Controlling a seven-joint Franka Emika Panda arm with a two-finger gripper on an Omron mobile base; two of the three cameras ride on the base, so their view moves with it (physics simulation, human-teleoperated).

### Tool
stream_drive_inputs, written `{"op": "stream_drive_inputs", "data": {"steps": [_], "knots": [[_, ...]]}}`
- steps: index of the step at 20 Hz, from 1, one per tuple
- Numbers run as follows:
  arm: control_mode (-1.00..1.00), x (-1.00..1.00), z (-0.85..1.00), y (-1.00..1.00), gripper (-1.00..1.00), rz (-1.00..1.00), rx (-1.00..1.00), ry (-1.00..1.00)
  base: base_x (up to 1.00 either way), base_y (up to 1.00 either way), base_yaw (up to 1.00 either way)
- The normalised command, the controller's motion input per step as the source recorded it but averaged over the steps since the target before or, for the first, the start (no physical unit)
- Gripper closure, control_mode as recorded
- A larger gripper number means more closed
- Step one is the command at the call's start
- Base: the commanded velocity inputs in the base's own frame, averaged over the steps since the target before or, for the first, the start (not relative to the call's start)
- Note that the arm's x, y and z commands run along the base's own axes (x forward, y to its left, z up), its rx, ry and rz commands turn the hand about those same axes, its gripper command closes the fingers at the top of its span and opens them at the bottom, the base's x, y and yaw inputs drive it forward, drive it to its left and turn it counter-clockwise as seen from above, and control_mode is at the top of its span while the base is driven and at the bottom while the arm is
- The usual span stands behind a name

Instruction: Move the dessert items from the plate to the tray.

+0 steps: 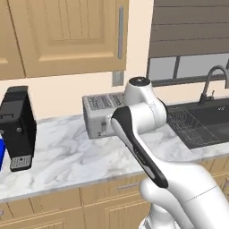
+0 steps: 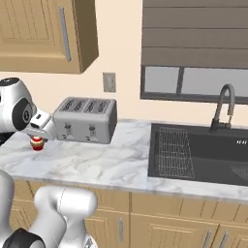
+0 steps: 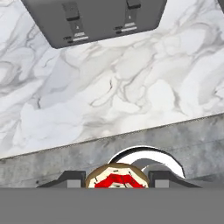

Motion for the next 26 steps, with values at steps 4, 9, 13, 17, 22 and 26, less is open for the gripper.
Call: {"op": "stream_drive_inputs", "data": {"steps": [4, 9, 13, 17, 22, 26], "knots": [[1.00, 0.00, 0.00, 0.00, 1.00, 0.00, 0.00, 0.00, 0.26, 0.97, 0.00], [1.00, 0.00, 0.00, 0.00, 1.00, 0.00, 0.00, 0.00, 0.24, 0.98, 0.00], [1.00, 0.00, 0.00, 0.00, 1.00, 0.00, 0.00, 0.00, 0.21, 0.99, 0.00], [1.00, 0.00, 0.00, 0.00, 1.00, 0.00, 0.00, 0.00, 0.21, 0.73, 0.00], [1.00, 0.00, 0.00, 0.00, 1.00, 0.00, 0.00, 0.00, 0.19, 0.70, 0.00], [1.00, 0.00, 0.00, 0.00, 1.00, 0.00, 0.00, 0.00, 0.24, 0.71, -0.02]]}}
